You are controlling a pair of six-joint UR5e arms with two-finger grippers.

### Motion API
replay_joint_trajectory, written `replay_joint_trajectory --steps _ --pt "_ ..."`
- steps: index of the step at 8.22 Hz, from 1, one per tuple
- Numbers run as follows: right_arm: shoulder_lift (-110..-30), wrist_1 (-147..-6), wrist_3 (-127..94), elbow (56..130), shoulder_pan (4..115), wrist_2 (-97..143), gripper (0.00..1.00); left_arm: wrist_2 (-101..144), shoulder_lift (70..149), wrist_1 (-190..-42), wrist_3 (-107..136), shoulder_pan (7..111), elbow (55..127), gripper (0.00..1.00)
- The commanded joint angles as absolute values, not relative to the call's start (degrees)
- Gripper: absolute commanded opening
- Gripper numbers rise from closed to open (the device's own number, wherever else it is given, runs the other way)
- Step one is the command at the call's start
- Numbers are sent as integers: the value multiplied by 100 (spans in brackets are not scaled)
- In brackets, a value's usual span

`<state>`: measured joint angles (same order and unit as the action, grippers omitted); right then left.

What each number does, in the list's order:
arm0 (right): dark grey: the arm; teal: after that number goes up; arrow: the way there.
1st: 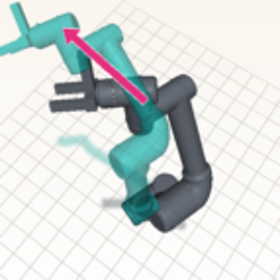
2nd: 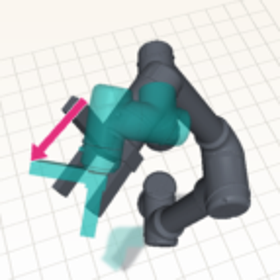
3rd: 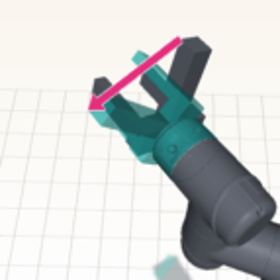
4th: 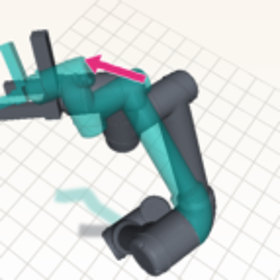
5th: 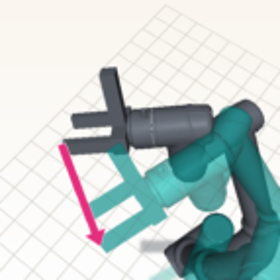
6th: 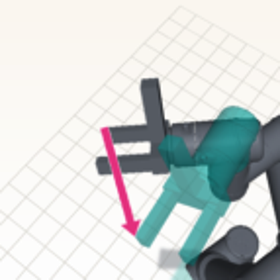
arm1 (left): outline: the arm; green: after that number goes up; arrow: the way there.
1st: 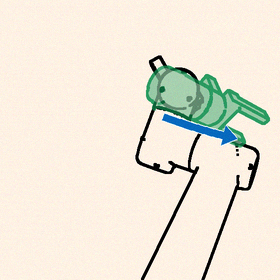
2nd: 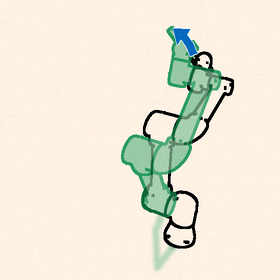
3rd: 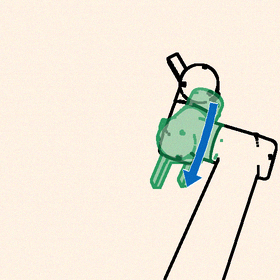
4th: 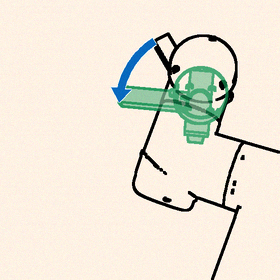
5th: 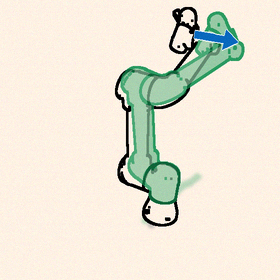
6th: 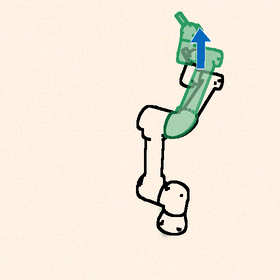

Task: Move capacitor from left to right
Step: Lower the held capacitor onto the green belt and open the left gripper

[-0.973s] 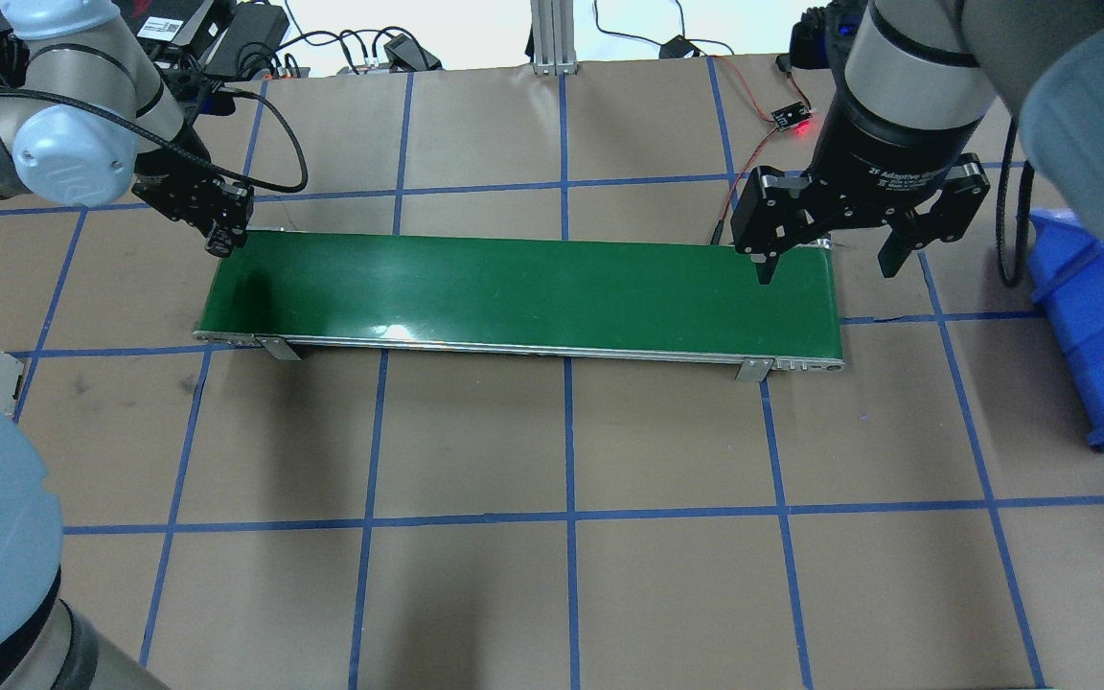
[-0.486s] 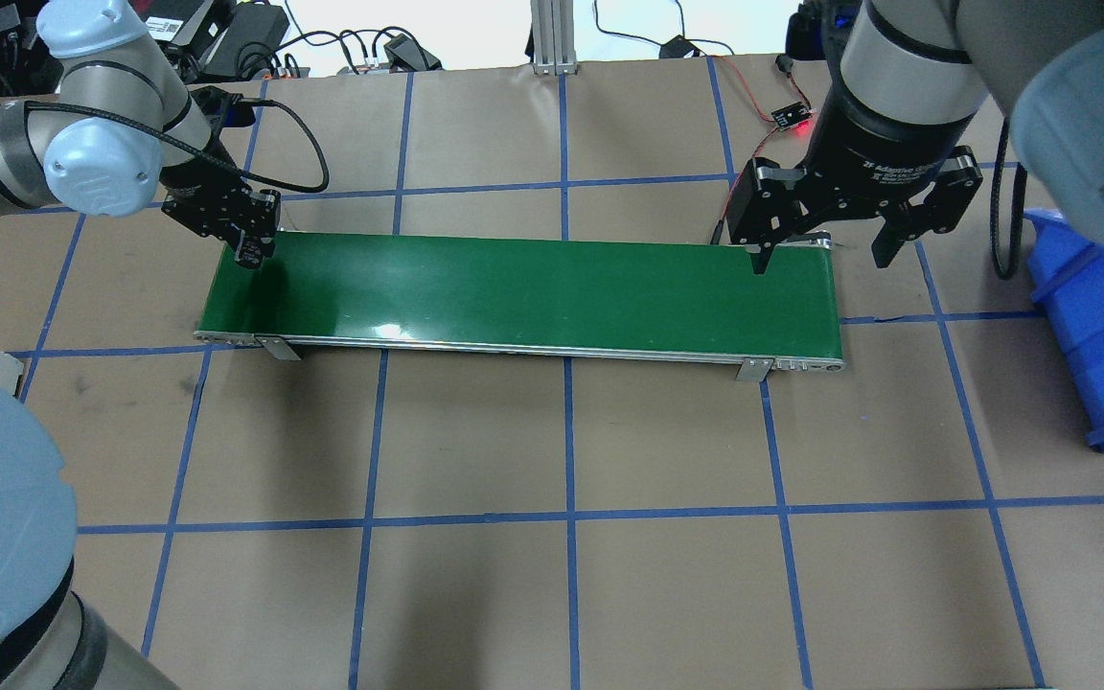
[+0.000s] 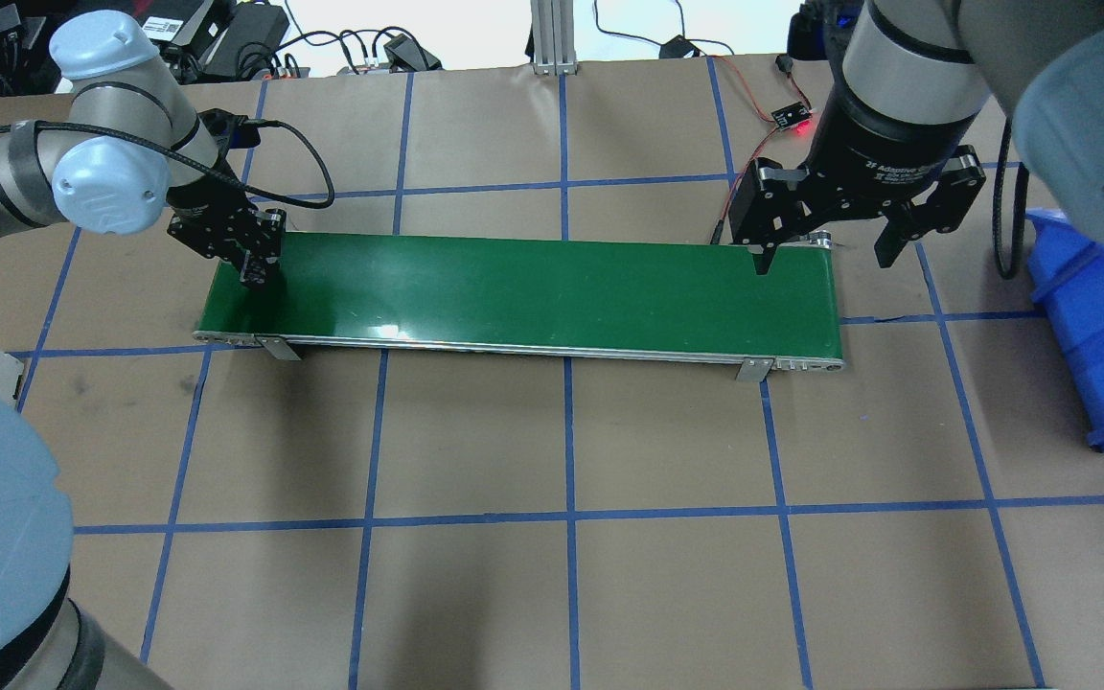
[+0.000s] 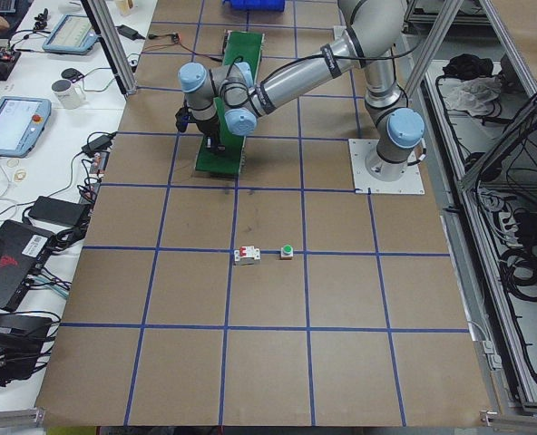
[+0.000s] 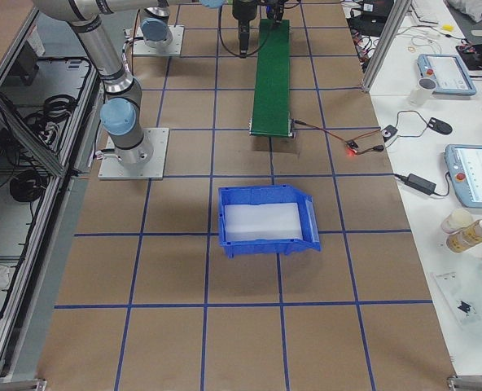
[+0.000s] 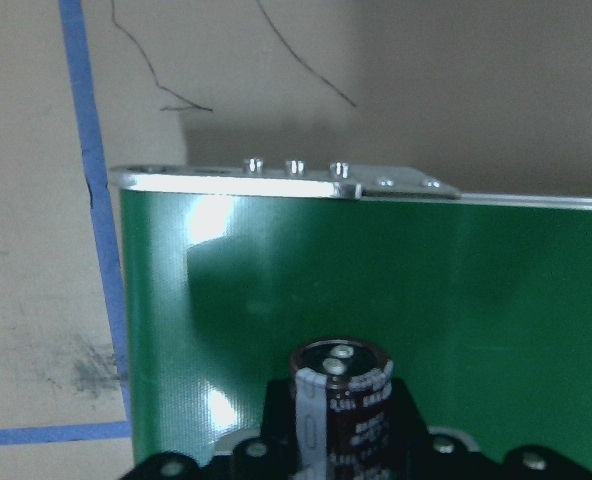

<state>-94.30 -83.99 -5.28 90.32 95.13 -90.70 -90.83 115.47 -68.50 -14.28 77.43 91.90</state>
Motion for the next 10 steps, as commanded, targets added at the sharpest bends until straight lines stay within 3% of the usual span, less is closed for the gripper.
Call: replay_joint_trajectory --steps 1,2,3,4,5,9,10 --pt "-9431 -8385 -545 9035 9518 -9035 100 -9088 11496 -6847 -1406 7743 9281 0" --pt "-9422 -8385 -528 9035 9510 -9053 100 -9070 11522 -6847 -1415 7743 9281 8" --pt "-9431 -8393 -536 9035 9510 -9053 100 -9070 11540 -6838 -1406 7743 9281 29" --pt "-9431 -8385 -536 9035 9510 -9035 100 -9044 11531 -6794 -1363 7743 9281 62" --pt "-9422 -8376 -545 9035 9518 -9035 100 -9009 11505 -6742 -1275 7787 9264 77" --pt "-9422 -8367 -545 9035 9510 -9035 100 -9026 11172 -6828 -715 8207 9202 100" --pt "-9422 -8358 -528 9035 9510 -9061 100 -9035 11040 -7081 -494 8374 9202 100"
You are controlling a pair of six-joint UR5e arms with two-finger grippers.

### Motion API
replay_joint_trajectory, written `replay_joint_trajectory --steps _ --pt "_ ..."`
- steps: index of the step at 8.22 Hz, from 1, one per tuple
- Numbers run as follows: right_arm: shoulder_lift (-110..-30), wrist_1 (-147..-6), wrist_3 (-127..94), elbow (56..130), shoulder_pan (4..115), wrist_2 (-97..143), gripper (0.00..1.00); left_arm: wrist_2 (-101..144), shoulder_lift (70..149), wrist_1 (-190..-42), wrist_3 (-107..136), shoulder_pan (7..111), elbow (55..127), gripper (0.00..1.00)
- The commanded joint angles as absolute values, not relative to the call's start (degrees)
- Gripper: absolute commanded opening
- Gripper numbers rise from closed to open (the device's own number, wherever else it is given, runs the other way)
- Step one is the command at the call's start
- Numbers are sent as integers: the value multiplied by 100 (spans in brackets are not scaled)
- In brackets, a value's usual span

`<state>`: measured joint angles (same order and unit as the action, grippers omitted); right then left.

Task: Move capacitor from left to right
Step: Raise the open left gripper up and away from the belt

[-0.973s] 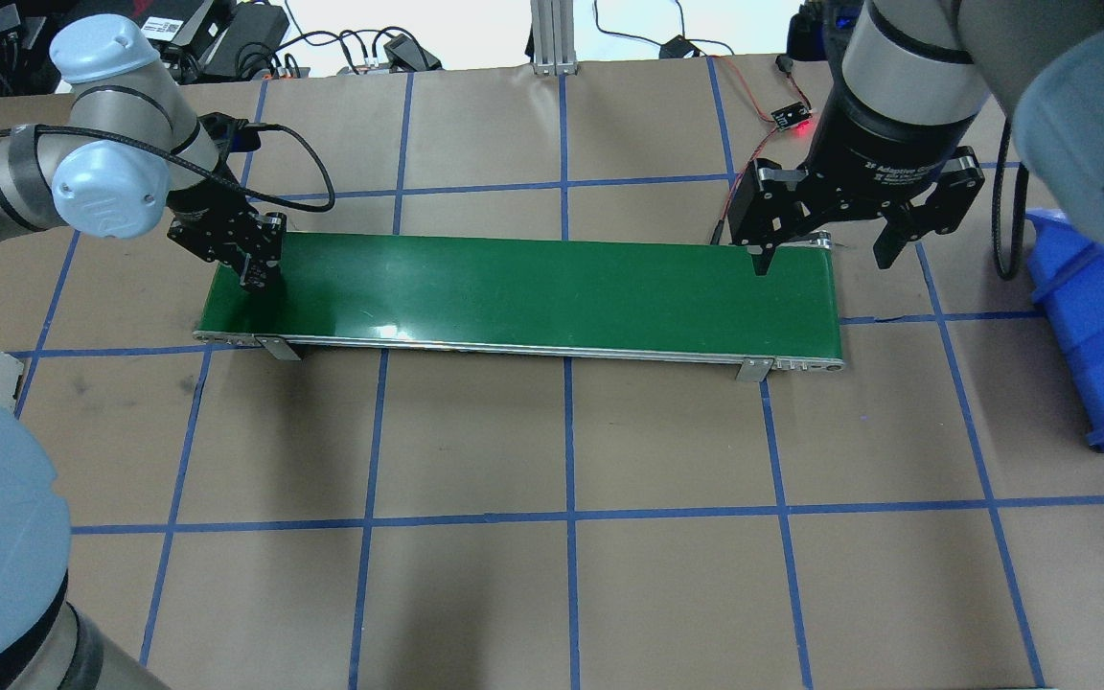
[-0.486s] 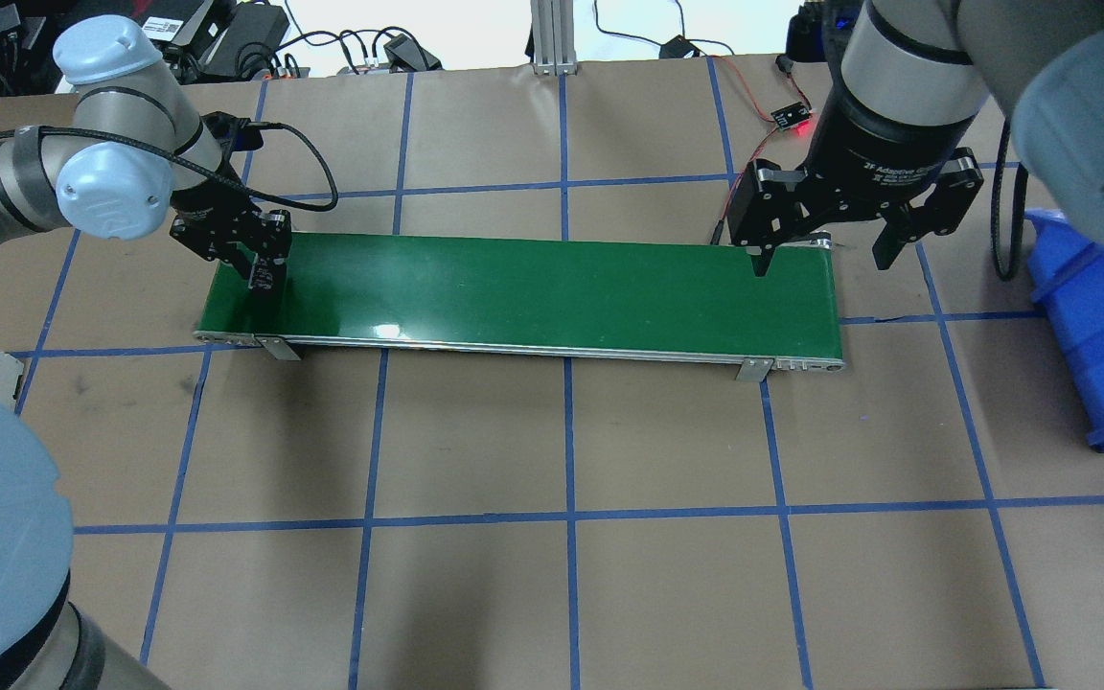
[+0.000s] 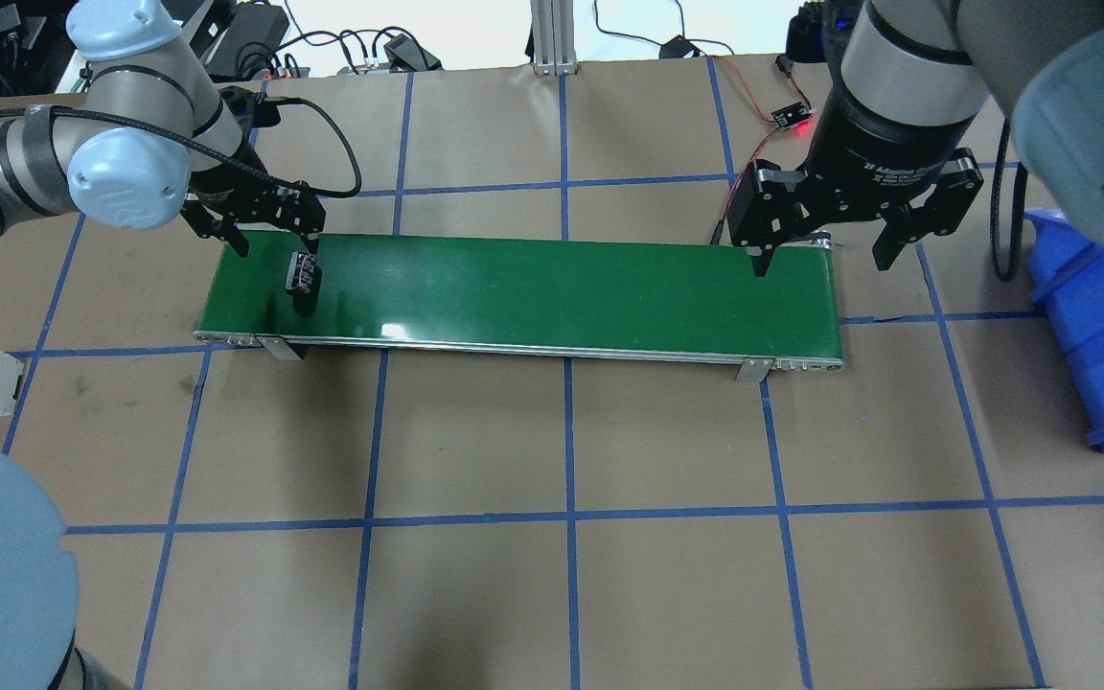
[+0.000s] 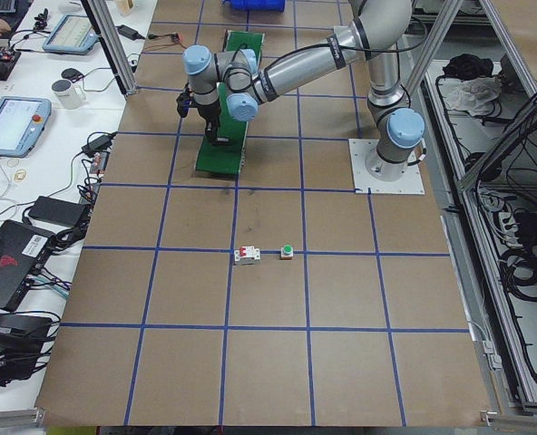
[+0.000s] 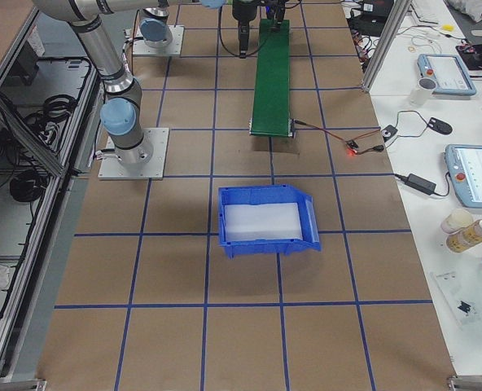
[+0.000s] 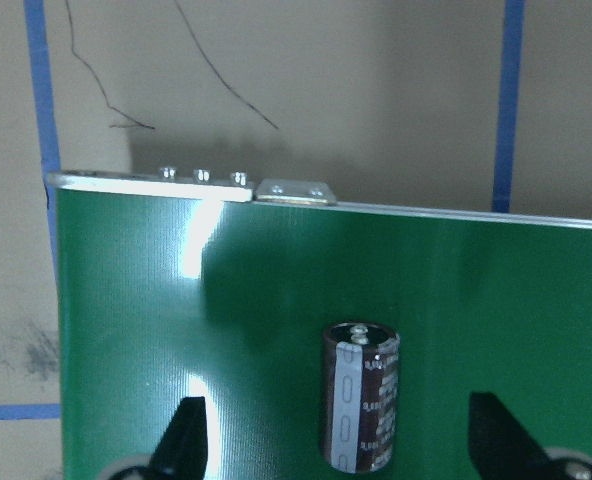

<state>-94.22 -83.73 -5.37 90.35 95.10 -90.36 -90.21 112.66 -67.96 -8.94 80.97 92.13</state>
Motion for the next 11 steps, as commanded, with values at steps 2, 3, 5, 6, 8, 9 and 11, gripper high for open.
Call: replay_joint_trajectory --steps 2,3,5,6,8,9,11 --pt "-9387 -8385 -527 9035 9510 -9070 100 -9052 10637 -8250 58 8603 9019 100" --pt "-9213 -8428 -536 9035 9510 -9036 100 -9027 10322 -8636 166 8709 8783 100" --pt "-8835 -8551 -545 9035 9518 -9000 100 -9044 9820 -9358 570 8955 8413 100" --pt "-8598 -8917 -554 9079 9519 -8991 100 -9035 9669 -9369 571 9000 8411 100" --pt "-8350 -9682 -545 9350 9519 -8974 100 -9017 9449 -9299 598 9087 8420 100" --pt "-8219 -10068 -554 9578 9519 -8948 100 -9026 9405 -9099 606 9097 8437 100" --pt "-8165 -10310 -597 9721 9519 -8947 100 -9000 9387 -8965 598 9105 8446 100"
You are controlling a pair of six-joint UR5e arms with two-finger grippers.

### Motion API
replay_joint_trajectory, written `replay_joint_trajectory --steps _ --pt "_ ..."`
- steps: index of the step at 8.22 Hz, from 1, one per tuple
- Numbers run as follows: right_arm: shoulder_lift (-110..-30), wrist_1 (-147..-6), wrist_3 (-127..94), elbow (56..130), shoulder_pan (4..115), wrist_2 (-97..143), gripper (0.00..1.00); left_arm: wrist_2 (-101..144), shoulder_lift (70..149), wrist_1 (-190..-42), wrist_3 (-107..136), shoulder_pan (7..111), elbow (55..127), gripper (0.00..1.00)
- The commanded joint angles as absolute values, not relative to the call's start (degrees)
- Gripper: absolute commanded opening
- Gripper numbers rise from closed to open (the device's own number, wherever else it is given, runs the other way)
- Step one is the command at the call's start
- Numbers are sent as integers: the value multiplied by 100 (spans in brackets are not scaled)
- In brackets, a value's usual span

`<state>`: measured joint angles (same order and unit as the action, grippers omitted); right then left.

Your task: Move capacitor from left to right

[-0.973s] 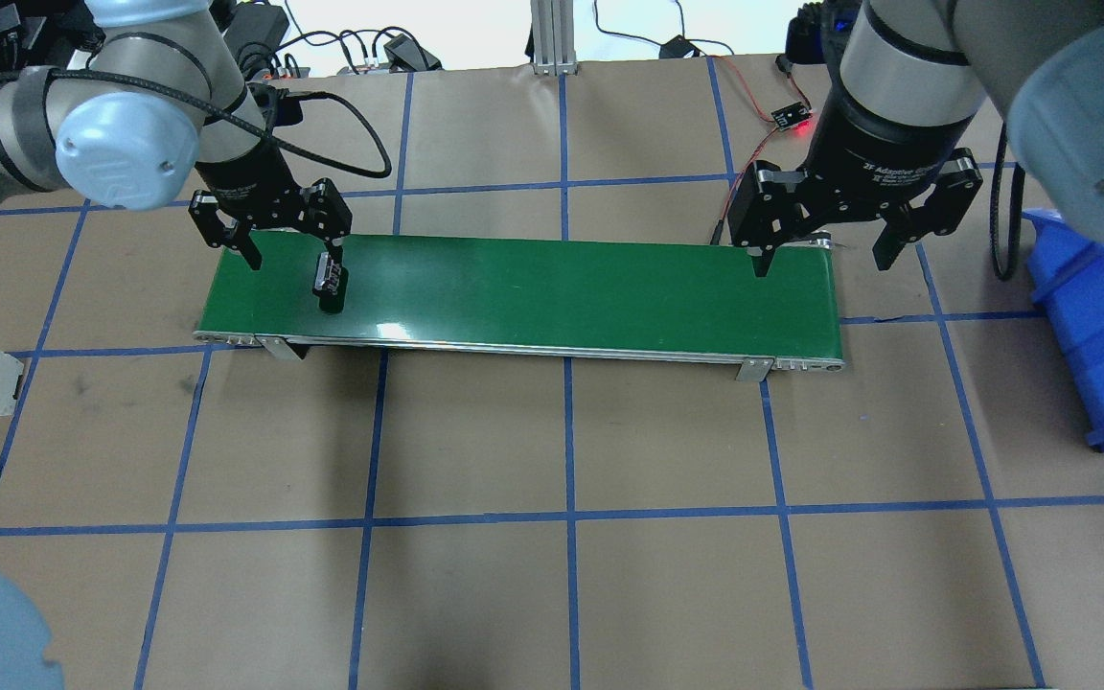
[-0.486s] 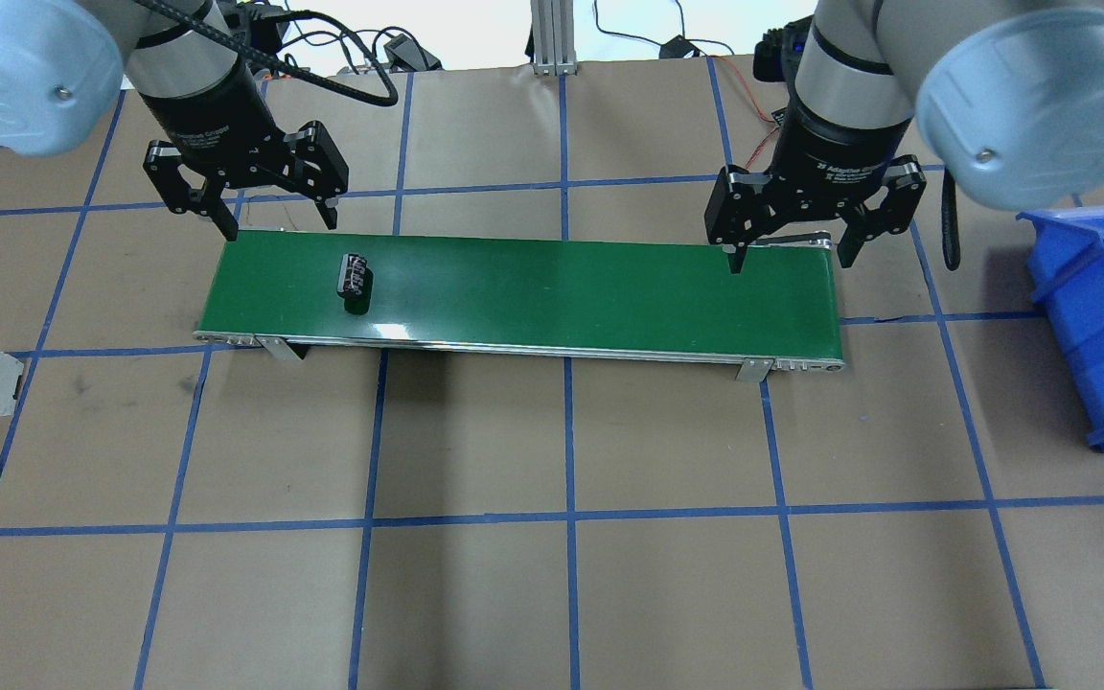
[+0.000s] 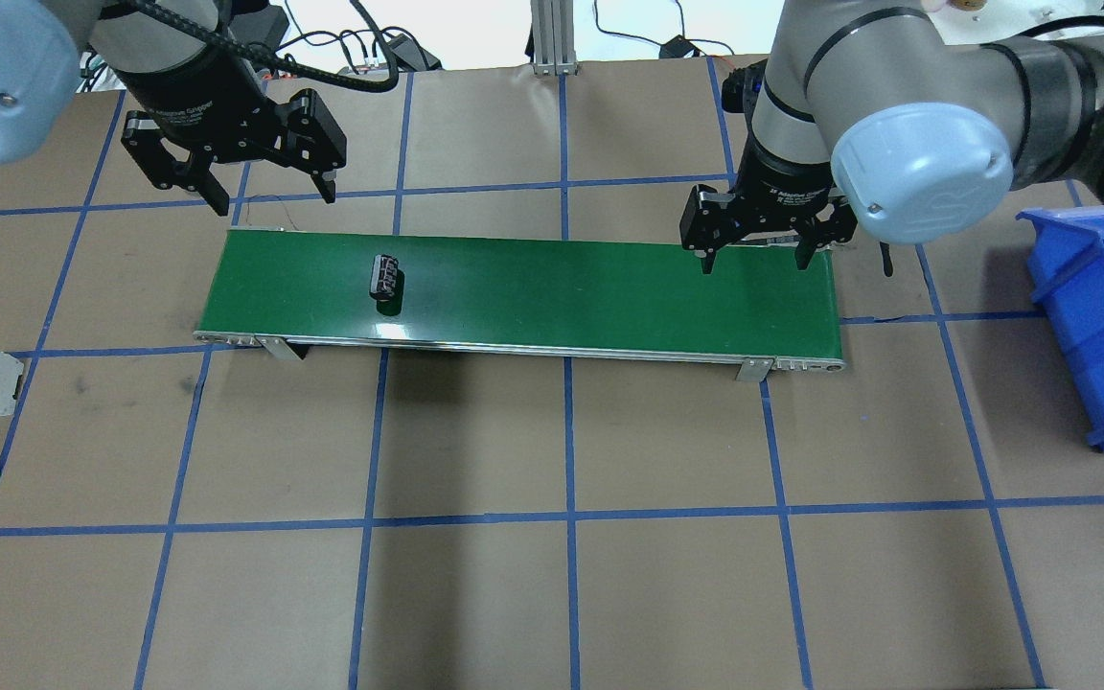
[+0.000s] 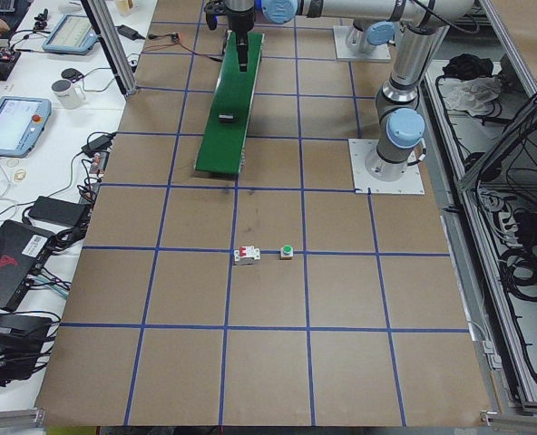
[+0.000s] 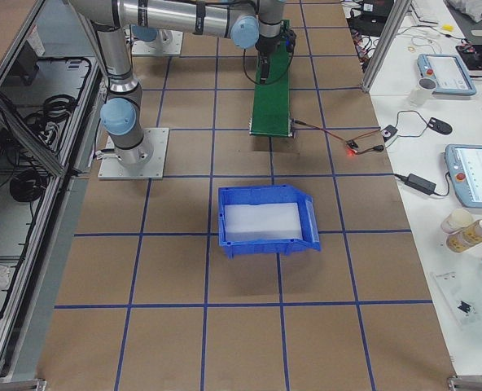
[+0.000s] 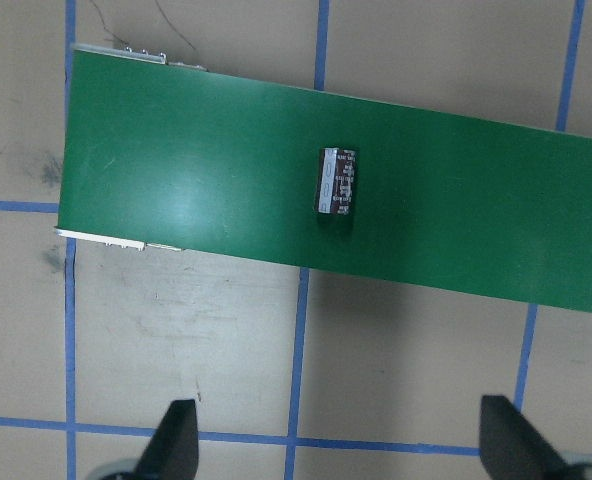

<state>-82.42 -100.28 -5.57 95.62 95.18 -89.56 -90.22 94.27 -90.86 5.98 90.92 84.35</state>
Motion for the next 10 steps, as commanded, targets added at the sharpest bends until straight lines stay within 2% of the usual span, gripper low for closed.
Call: replay_joint_trajectory --steps 1,5,10 --pt "-8156 -10310 -598 9721 9519 -8947 100 -9000 9326 -8965 598 9114 8446 100" --pt "-8156 -10301 -598 9721 9519 -8965 100 -9061 9124 -8773 589 9106 8455 100" --pt "-8156 -10310 -606 9721 9510 -8956 100 -9061 9281 -8771 589 9105 8569 100"
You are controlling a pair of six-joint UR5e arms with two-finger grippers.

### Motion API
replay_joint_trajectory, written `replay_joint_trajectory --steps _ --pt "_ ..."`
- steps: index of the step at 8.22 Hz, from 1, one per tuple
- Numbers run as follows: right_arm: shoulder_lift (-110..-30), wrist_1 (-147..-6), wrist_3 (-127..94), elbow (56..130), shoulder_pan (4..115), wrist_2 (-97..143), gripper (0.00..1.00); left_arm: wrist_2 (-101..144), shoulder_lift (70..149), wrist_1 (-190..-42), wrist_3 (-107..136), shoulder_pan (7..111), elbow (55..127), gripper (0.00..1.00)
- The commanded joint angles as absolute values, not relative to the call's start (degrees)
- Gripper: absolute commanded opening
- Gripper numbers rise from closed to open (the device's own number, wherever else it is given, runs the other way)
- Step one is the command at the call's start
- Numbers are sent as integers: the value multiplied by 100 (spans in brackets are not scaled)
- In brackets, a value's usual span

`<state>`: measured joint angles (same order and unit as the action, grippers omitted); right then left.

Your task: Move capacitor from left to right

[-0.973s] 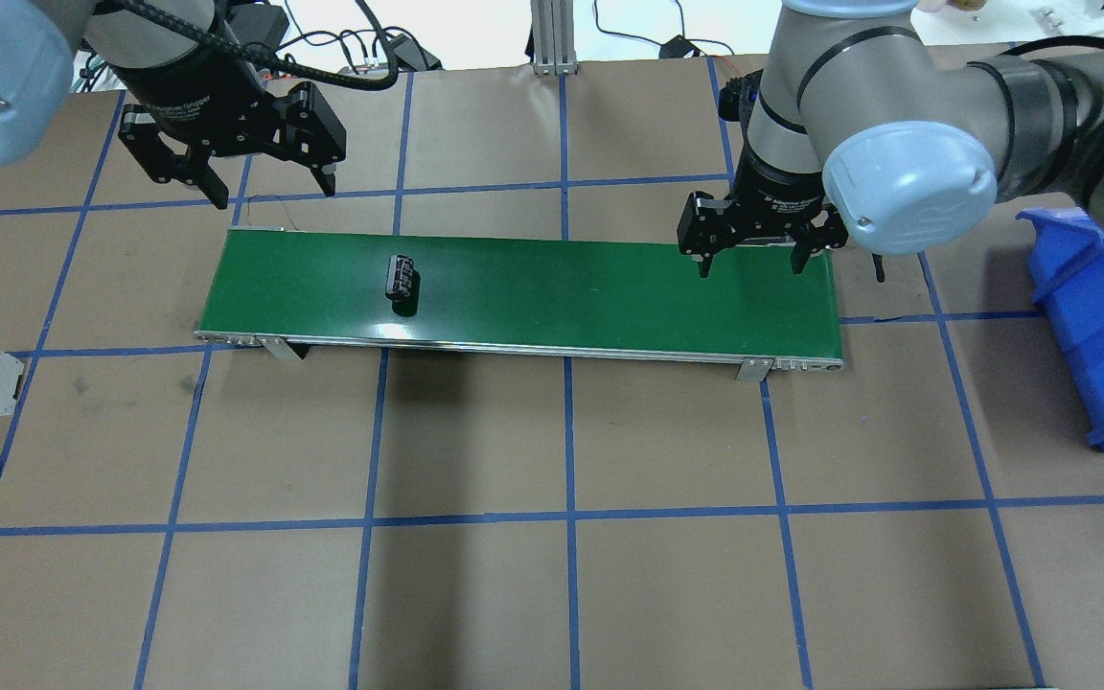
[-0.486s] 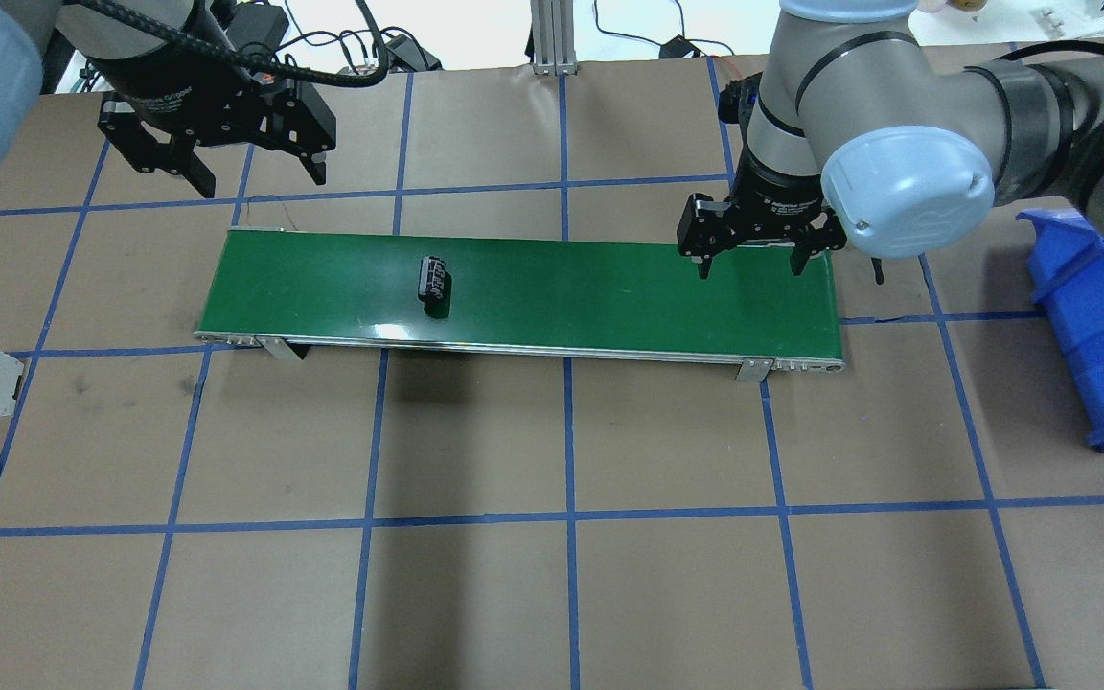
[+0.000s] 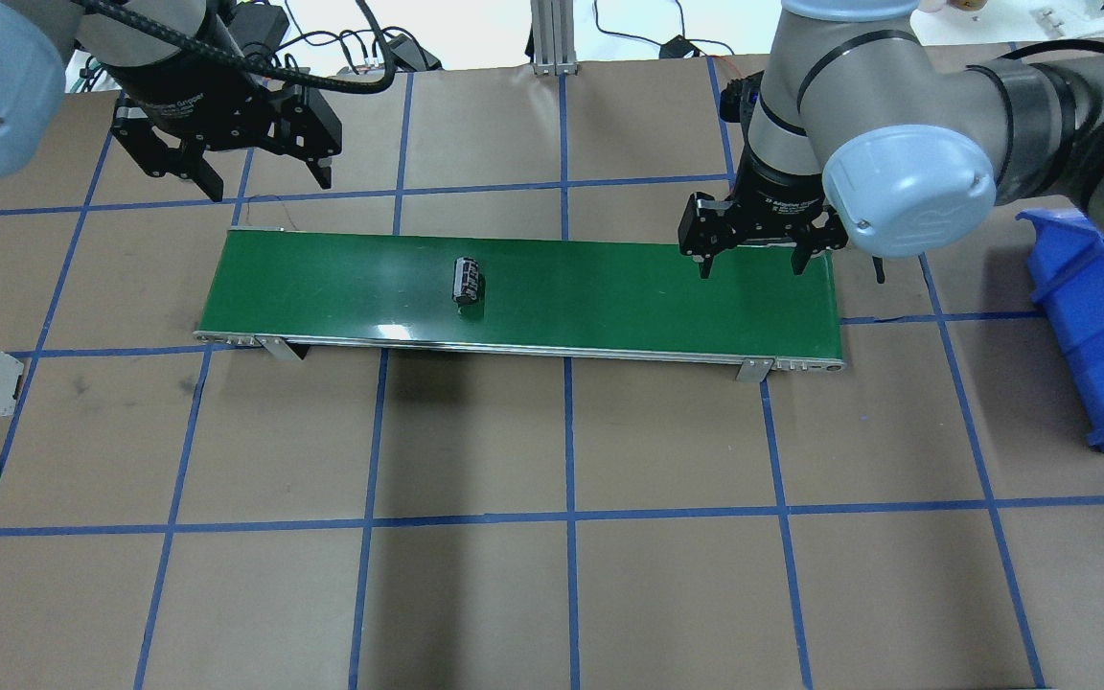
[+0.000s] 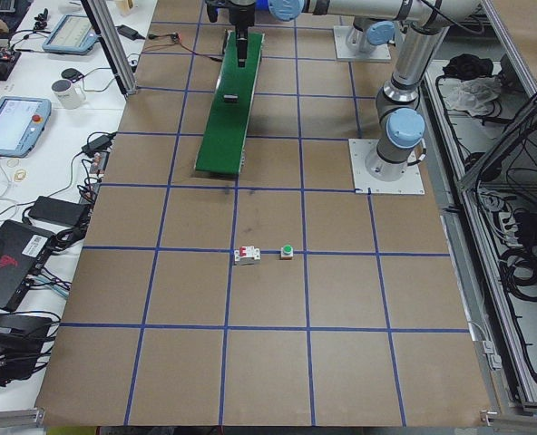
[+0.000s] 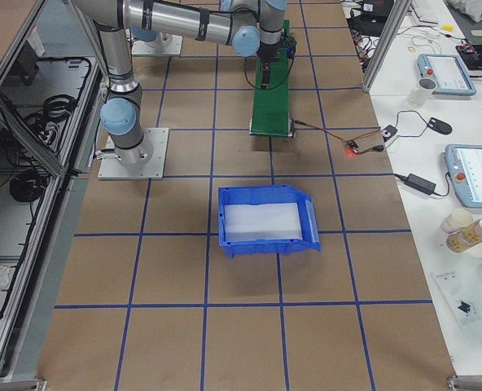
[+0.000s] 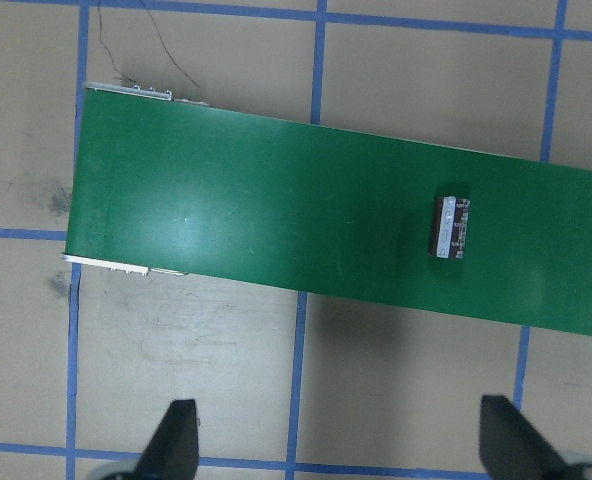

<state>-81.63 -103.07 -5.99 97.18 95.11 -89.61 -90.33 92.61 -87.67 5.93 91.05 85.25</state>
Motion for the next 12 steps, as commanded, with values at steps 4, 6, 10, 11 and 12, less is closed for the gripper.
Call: replay_joint_trajectory --steps 4,6,10,11,12 --pt "-7991 -10562 -615 9721 9510 -8939 100 -9053 9281 -8763 563 9097 8569 100" --pt "-7587 -11247 -624 9721 9510 -8634 100 -9053 9281 -8763 536 9097 8578 100" --pt "-7409 -11983 -720 9721 9510 -8323 100 -9053 9273 -8763 527 9097 8578 100" --pt "-7383 -12119 -729 9721 9510 -8315 100 -9070 9229 -8763 519 9097 8561 100" --pt "-7383 -12120 -738 9721 9518 -8314 100 -9062 9202 -8771 510 9088 8569 100"
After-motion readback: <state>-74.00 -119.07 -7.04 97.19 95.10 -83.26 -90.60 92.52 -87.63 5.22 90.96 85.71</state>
